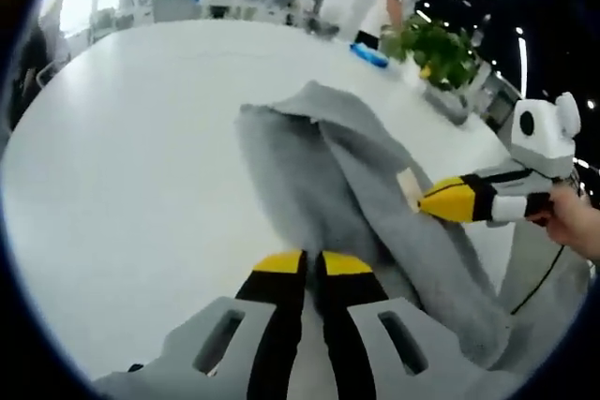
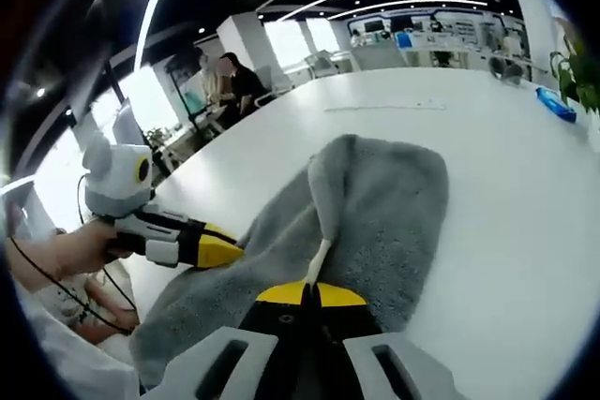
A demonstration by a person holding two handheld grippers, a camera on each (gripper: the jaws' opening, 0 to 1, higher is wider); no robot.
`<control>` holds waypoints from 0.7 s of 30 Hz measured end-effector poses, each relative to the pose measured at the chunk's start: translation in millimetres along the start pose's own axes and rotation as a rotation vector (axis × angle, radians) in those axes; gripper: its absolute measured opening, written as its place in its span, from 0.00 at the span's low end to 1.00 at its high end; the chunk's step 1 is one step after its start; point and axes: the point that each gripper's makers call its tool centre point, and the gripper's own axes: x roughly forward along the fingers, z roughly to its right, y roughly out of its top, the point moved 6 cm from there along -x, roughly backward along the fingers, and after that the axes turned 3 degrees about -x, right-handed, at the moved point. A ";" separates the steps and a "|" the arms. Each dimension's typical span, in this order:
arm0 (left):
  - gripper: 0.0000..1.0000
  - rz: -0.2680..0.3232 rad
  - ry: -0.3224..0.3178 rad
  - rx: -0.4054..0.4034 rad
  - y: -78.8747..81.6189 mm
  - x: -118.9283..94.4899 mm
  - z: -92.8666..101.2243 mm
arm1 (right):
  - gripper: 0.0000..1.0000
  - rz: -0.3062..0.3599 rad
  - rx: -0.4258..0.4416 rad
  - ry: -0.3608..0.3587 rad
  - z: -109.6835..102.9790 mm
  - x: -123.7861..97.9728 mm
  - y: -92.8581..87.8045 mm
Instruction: Open the folded towel by lifting each exposed corner and separating the folded layers until the towel lies flat within the target outline without major curled edges
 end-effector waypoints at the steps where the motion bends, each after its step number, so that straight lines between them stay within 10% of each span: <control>1: 0.04 -0.001 -0.001 -0.002 0.3 -0.3 0.0 | 0.00 0.006 0.003 -0.006 2.6 -2.0 0.8; 9: 0.04 -0.018 -0.065 -0.039 0.9 -1.5 -4.5 | 0.00 0.038 0.056 -0.028 20.8 -18.0 3.4; 21: 0.04 -0.037 -0.015 0.140 0.4 1.8 1.9 | 0.00 0.046 0.120 -0.057 33.7 -20.1 -4.9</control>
